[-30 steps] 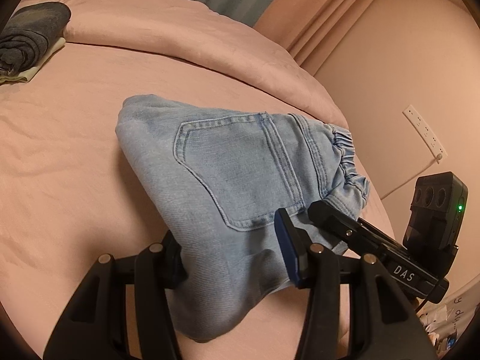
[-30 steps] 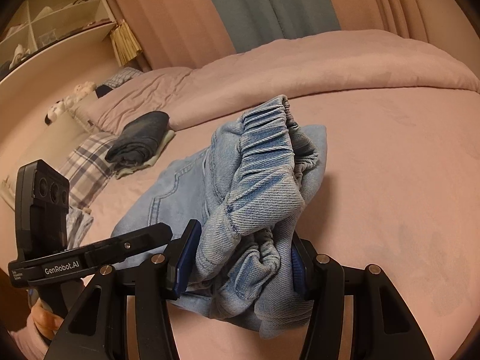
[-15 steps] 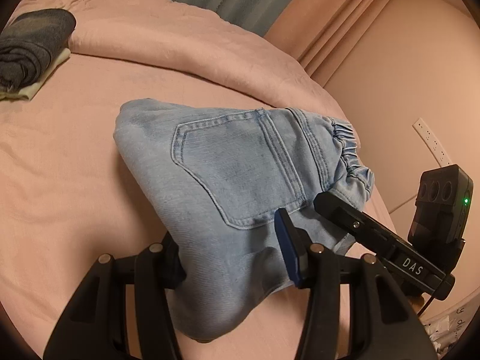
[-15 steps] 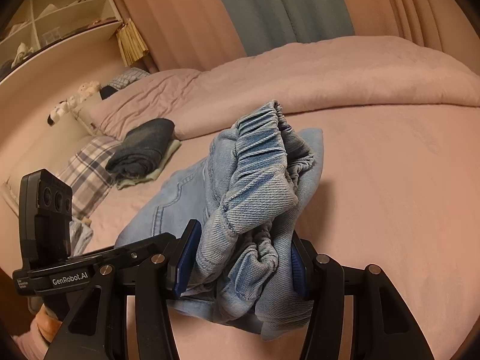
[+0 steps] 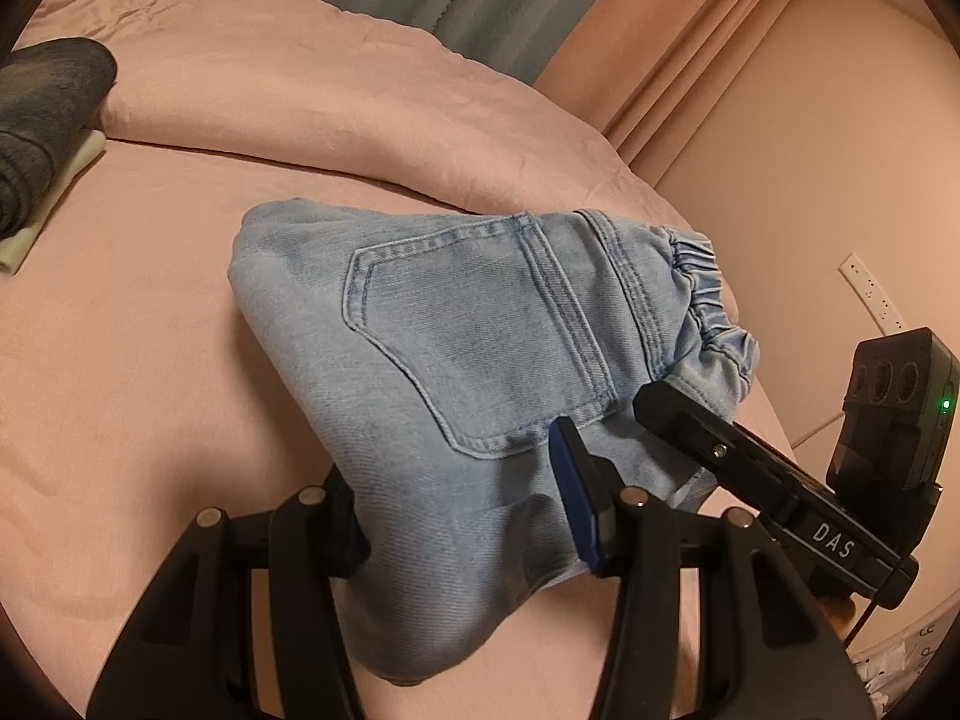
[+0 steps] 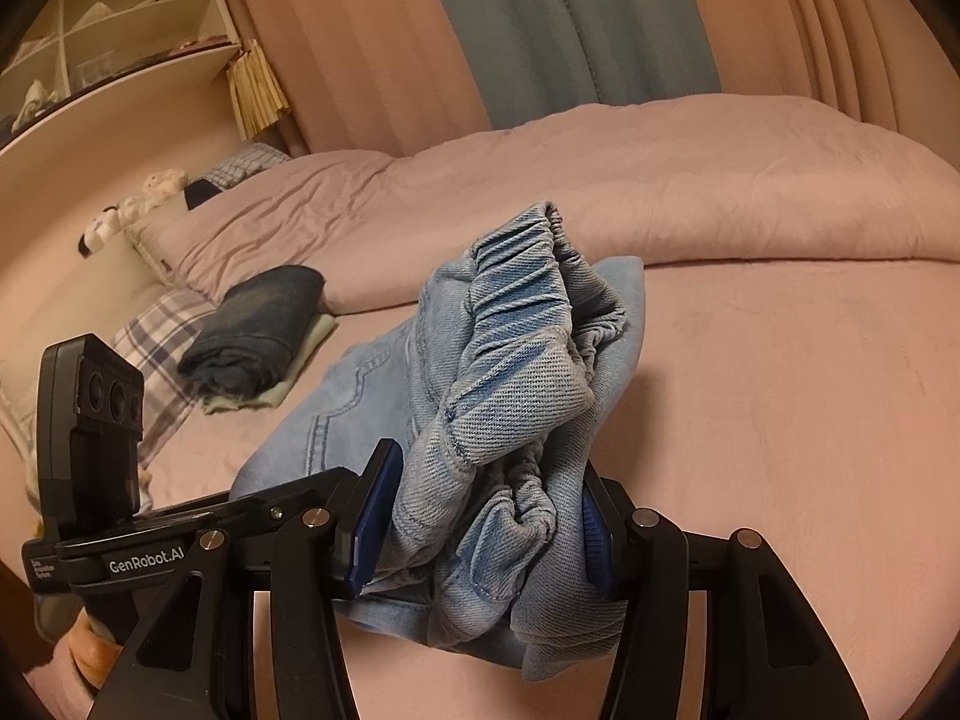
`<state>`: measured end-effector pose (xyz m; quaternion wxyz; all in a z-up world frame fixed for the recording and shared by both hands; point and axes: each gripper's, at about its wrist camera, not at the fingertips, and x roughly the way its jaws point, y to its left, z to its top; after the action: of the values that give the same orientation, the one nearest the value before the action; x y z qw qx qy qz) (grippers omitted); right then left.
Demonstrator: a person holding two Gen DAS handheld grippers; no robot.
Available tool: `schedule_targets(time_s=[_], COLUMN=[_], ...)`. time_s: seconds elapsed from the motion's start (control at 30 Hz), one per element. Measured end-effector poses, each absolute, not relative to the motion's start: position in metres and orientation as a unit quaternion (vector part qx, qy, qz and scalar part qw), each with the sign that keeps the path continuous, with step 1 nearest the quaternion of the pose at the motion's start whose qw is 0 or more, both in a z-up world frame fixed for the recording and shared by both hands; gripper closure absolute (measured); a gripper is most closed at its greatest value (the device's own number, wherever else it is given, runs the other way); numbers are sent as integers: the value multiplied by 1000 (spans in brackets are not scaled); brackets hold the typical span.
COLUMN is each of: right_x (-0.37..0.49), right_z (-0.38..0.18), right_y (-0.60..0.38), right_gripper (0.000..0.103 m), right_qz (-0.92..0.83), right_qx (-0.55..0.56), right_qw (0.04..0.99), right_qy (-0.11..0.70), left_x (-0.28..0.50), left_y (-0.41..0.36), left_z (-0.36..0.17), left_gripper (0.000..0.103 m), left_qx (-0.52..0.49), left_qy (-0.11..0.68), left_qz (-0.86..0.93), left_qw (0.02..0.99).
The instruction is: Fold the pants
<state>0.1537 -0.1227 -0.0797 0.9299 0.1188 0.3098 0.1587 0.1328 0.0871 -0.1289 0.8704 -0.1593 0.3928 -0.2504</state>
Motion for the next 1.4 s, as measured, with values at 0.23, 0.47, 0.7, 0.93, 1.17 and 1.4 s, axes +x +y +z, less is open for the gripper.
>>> schedule_targets(time_s=[0.23,0.47,0.7,0.93,1.17,1.4], right_x=[178,196,209,174,190,242], right_z=[-92,-102,-137,-122,-72,-130], right_y=[-125,-120,-140,-196,-159,-117], right_gripper=[47,47,28,27,49,71], right_qz=[153,163,129,132,161,116], right_qx=[124,127,169,239,146,21], right_qw=[927,922,899,893,934,910], right_qy=[319,328,383,357,284,398], left_x=[144,150,146,109,116,117], left_y=[91,100,122,148,94,92], left_z=[-141,-149,-166,-135,-131,-154], left_gripper=[53,53,46,43,39,39], left_qx=[-164,-167,-174,-160,-113,-94], left_qy=[405,410,445,407,413,447], left_qz=[-247,-232,-180,-164,-221,-215], left_qw=[865,866,860,884,876,863])
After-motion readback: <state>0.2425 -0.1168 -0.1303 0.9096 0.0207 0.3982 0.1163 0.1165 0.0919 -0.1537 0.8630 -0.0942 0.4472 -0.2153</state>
